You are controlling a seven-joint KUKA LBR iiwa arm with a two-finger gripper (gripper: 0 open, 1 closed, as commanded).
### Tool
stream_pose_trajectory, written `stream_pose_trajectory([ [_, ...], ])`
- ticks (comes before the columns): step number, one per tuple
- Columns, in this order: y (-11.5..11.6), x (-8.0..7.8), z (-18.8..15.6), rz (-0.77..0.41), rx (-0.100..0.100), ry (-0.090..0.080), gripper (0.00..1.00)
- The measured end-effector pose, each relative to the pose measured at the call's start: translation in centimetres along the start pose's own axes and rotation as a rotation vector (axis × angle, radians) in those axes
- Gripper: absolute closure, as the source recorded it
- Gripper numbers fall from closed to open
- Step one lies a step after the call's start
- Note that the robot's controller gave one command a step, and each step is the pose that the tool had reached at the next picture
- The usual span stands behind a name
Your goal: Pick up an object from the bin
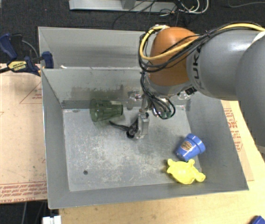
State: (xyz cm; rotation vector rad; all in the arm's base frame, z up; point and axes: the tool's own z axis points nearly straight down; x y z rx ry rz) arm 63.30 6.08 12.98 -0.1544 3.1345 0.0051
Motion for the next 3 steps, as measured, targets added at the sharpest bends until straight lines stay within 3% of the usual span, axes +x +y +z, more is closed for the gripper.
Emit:
stream_pose_trajectory([
  [1,-2.5,0.3,3.8,-0.655,0.003,-0.007,0.00],
  [2,-1.9,-0.3,5.9,-0.427,-0.001,-0.003,1.00],
  [3,-1.9,-0.3,5.9,-0.427,-0.001,-0.003,1.00],
])
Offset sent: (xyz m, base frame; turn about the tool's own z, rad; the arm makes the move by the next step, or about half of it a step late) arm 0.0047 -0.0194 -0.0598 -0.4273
